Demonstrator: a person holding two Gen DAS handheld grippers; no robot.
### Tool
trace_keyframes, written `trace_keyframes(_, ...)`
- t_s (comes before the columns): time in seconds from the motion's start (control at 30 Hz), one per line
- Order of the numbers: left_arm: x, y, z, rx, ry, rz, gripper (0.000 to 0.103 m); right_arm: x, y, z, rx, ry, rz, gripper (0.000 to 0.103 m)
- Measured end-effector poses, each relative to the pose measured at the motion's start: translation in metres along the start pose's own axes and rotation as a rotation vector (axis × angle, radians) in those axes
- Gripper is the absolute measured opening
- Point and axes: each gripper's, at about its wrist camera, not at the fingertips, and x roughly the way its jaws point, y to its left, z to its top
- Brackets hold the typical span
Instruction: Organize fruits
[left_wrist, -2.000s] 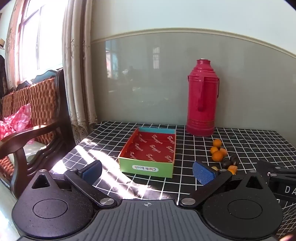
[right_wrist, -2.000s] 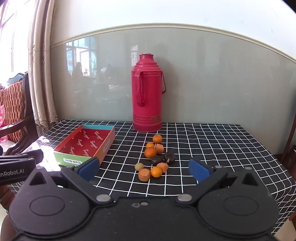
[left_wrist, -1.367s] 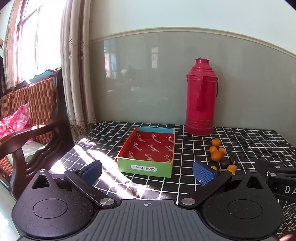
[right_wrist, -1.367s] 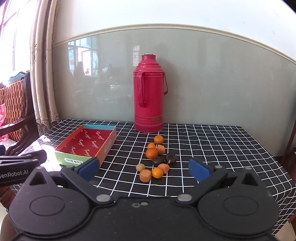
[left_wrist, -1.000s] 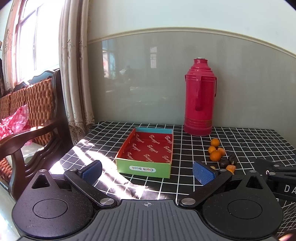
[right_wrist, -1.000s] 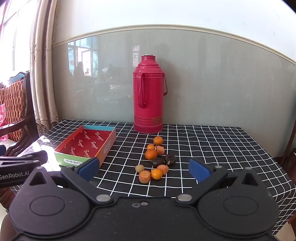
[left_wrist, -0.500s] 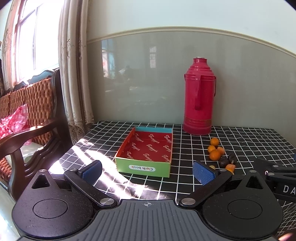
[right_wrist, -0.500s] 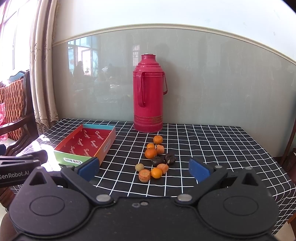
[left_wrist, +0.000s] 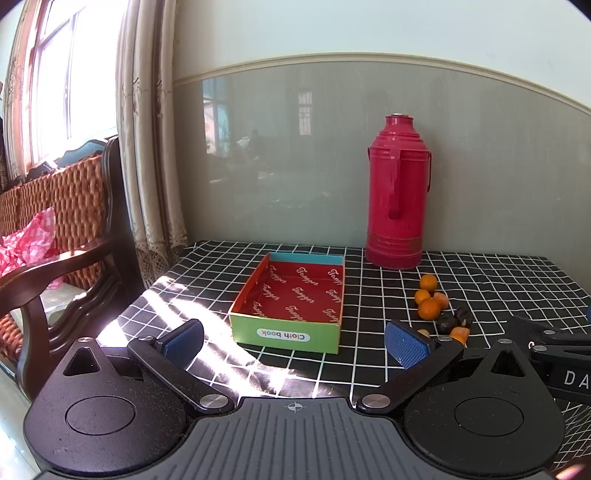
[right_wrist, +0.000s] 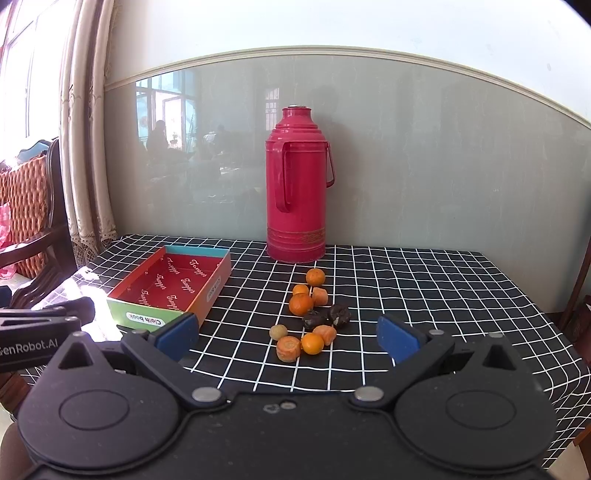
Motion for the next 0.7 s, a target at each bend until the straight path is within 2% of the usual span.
trace_keyframes(0.7,0.0005,-0.0024,-0.0014,0.001,-0.002,0.0,0.103,0.0,0.0,-0.0008,-0.001,-0.001,0.0,0.097)
